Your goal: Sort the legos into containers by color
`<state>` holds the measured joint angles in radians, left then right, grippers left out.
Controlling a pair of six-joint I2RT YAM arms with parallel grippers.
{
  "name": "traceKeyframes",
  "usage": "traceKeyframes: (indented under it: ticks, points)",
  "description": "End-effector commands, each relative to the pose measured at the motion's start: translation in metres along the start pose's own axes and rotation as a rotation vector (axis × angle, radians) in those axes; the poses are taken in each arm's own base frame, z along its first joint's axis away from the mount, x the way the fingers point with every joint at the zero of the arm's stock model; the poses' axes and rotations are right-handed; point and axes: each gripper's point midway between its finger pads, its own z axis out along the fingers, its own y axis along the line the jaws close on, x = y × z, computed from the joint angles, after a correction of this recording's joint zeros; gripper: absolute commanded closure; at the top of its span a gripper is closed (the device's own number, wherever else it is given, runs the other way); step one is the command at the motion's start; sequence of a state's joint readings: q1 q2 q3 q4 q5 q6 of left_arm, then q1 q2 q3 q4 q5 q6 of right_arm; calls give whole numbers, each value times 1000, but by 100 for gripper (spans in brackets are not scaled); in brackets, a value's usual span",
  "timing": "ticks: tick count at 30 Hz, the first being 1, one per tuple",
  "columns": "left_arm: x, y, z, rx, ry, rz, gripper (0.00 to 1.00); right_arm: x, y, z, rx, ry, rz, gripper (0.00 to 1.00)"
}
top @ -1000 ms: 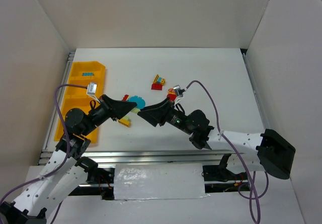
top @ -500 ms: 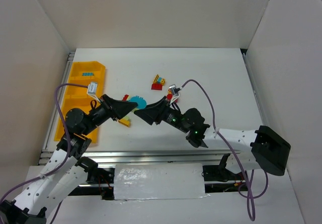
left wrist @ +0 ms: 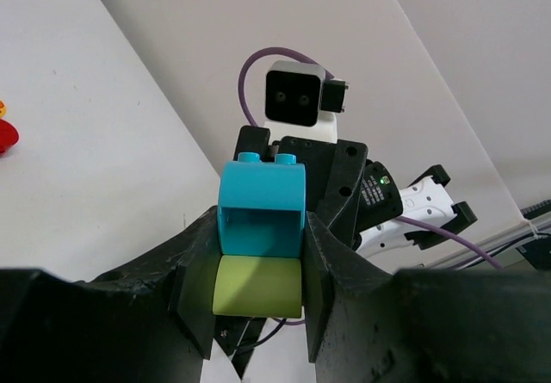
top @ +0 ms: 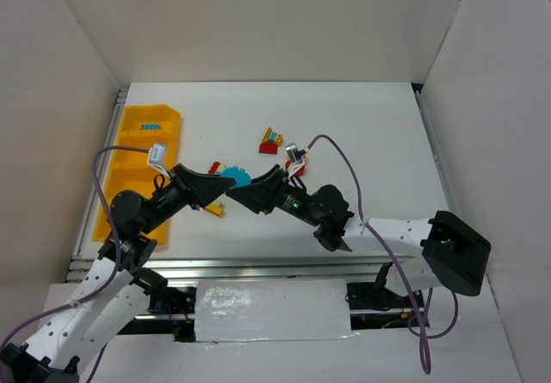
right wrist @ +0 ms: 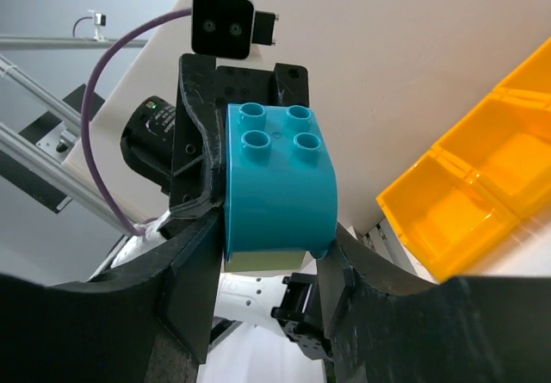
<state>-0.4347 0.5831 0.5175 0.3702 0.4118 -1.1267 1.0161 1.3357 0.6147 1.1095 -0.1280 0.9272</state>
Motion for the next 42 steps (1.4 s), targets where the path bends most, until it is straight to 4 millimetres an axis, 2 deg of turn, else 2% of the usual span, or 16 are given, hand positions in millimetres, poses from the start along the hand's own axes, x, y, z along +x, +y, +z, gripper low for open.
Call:
traceKeyframes:
  ticks: [1,2,3,5,6,7,14,17,20,21,22,23,28,33,35,42]
  points:
    - [-13,-10,-1,-14,-38,64,62,-8,13,1,-40,-9,-80,100]
    - [-12,-4,-1,-47,-30,64,50,-8,15,0,-46,-2,-102,100]
    - [-14,-2,-1,-68,-33,82,31,-6,14,-3,-48,24,-117,100]
    - [-17,-2,-1,-79,-35,93,15,-3,14,-5,-58,52,-129,100]
    - [-16,-1,-1,-81,-29,103,2,1,13,-7,-59,81,-133,100]
    - [-17,-4,-1,-77,-28,111,0,1,13,-8,-62,91,-141,100]
    - [-17,-8,5,-83,26,169,1,2,2,-16,-40,157,-189,100]
    - [-23,-11,5,-107,58,284,1,0,-3,-22,-39,203,-199,100]
    - [-18,-19,5,-80,146,381,1,3,-8,-31,-44,302,-224,100]
    - [-20,-30,6,-46,168,416,1,6,-9,-35,-60,356,-232,100]
    - [-6,-23,6,-43,259,403,0,5,-2,-35,-107,401,-274,100]
    - [-1,-24,6,-17,303,440,1,15,-2,-46,-130,495,-256,100]
    - [36,-24,5,132,551,391,1,20,8,-62,-187,645,-349,100]
    - [48,-15,2,152,602,355,1,19,3,-65,-149,708,-363,100]
    - [51,-10,2,134,619,344,3,17,3,-63,-144,707,-365,100]
    - [55,-7,0,132,641,341,30,14,-5,-54,-101,693,-360,100]
